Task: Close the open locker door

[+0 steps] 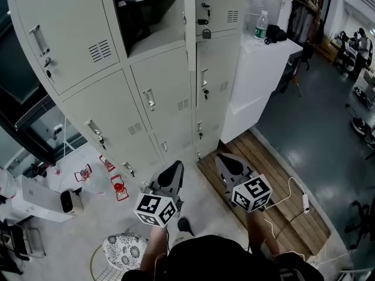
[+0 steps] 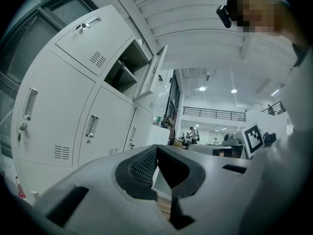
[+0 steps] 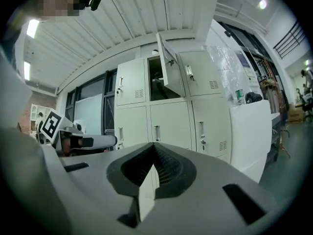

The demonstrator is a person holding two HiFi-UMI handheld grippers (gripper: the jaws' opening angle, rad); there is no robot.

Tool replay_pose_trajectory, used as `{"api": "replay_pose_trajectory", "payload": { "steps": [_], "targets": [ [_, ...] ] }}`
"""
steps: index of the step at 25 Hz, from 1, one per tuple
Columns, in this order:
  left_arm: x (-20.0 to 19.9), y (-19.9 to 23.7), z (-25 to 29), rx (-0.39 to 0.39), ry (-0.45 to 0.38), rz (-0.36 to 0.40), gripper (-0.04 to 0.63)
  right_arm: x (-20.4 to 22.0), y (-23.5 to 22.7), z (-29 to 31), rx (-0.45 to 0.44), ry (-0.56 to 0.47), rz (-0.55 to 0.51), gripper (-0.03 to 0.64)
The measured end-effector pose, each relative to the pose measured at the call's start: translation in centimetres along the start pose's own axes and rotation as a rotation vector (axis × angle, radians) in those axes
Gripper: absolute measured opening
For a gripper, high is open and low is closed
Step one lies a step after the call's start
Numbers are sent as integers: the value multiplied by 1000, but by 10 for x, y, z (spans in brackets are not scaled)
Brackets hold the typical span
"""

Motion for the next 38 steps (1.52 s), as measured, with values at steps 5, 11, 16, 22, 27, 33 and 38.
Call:
{"api": "replay_pose_trajectory", "payload": {
  "steps": [5,11,16,22,27,33,38],
  "targets": [
    [-11,32,6,23,22,9,18,-14,5,30,16,-3,2,5],
    [-19,60,10,77,54,34,18,-27,13,57,42,-15,2,5],
    [-28,78,10,123,76,57,18,-36,21,72,62,-31,7,5],
    [-50,84,20,171,88,98,18,-52,23,79,70,-36,11,5],
    [-79,80,29,209,87,140,18,-78,19,76,81,-43,-24,5],
    [-113,74,47,252,74,170,18,-113,9,69,79,-45,-55,5],
    [-140,67,62,290,65,180,18,-151,3,61,78,-63,-108,5]
  ]
}}
Point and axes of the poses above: the fingertips, and each gripper's own axes: z forward along the fingers, y to its left, x out of its underside, the point moved 6 cm from there along -z, backward along the fingers, and after that the axes turned 15 degrees about y, right-handed, at the moved point
